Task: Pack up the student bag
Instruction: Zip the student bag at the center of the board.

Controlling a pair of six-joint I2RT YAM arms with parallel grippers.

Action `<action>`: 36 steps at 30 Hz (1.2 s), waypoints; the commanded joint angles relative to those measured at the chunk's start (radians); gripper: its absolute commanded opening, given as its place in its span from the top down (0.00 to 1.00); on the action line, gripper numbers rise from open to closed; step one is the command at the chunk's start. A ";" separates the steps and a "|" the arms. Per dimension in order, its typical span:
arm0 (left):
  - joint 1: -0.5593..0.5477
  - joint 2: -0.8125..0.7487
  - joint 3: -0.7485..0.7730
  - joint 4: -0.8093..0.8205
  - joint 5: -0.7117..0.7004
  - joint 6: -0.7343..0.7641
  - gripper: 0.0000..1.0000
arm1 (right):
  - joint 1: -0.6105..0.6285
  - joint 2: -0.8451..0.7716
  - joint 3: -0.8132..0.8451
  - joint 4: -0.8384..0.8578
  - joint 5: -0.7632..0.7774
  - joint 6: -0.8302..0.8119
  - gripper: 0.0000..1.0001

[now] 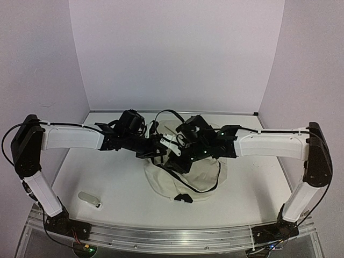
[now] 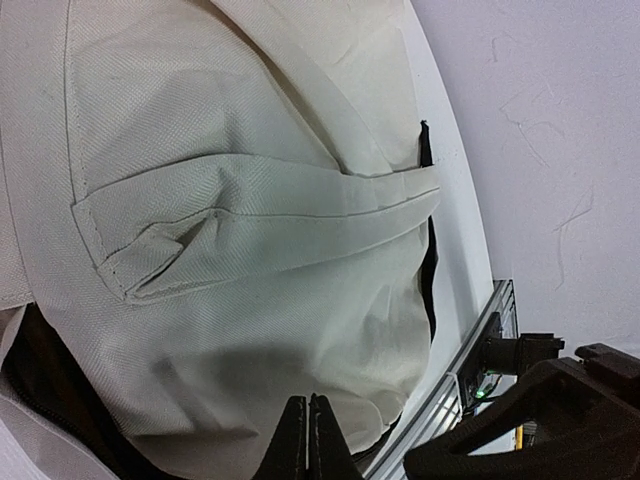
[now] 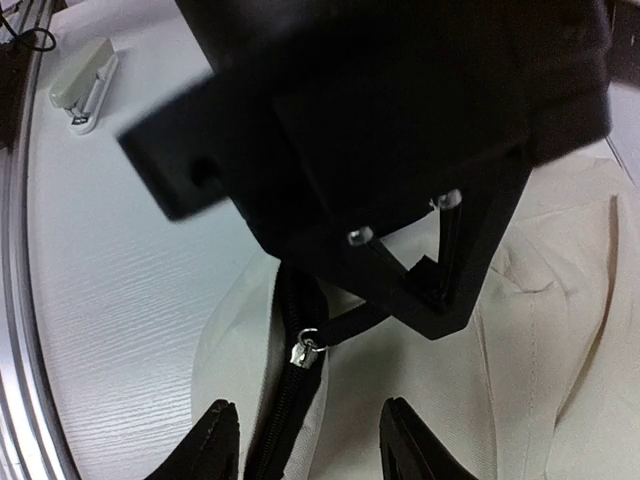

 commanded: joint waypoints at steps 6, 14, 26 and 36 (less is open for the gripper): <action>0.020 -0.013 -0.007 0.059 0.008 -0.011 1.00 | 0.008 0.061 0.021 -0.041 -0.013 0.000 0.53; 0.025 -0.030 -0.033 0.073 0.011 -0.027 1.00 | 0.007 0.087 0.008 -0.021 0.030 -0.005 0.75; 0.033 -0.022 -0.052 0.099 0.025 -0.048 1.00 | 0.007 0.008 -0.102 0.043 -0.022 0.007 0.60; 0.043 -0.018 -0.054 0.080 -0.004 -0.042 1.00 | 0.006 -0.029 -0.104 0.064 -0.033 -0.005 1.00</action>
